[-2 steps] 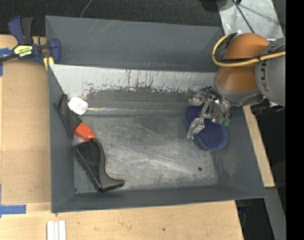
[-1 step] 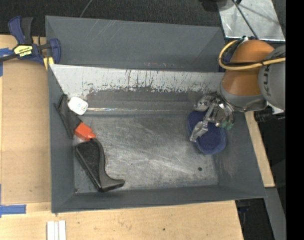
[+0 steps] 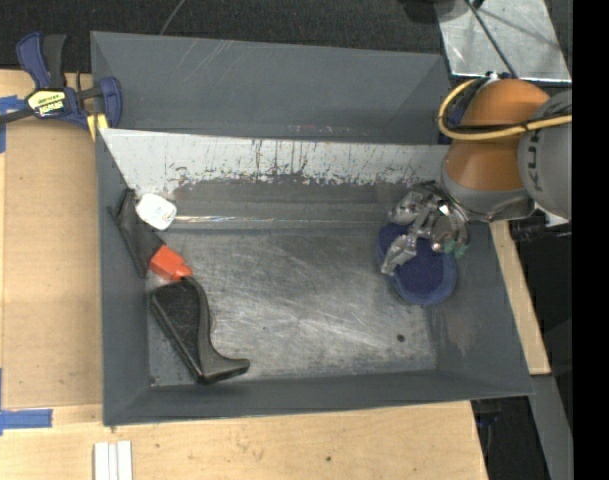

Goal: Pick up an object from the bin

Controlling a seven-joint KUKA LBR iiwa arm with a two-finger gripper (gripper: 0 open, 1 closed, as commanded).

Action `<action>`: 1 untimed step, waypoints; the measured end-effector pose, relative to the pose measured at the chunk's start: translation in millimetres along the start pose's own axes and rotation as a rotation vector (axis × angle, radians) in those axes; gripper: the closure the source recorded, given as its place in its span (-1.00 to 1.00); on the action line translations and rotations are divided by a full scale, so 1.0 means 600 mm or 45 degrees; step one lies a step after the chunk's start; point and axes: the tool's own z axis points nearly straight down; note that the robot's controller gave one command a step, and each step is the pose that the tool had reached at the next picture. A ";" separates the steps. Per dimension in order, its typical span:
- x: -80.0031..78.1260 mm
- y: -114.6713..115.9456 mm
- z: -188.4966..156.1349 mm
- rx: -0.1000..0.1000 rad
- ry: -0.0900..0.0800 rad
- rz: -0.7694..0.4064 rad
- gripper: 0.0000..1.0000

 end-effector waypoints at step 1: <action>0.044 0.006 -0.216 0.011 -0.012 -0.194 1.00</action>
Offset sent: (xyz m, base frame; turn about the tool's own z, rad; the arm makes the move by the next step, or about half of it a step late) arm -0.0271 0.0110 0.1245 -0.1509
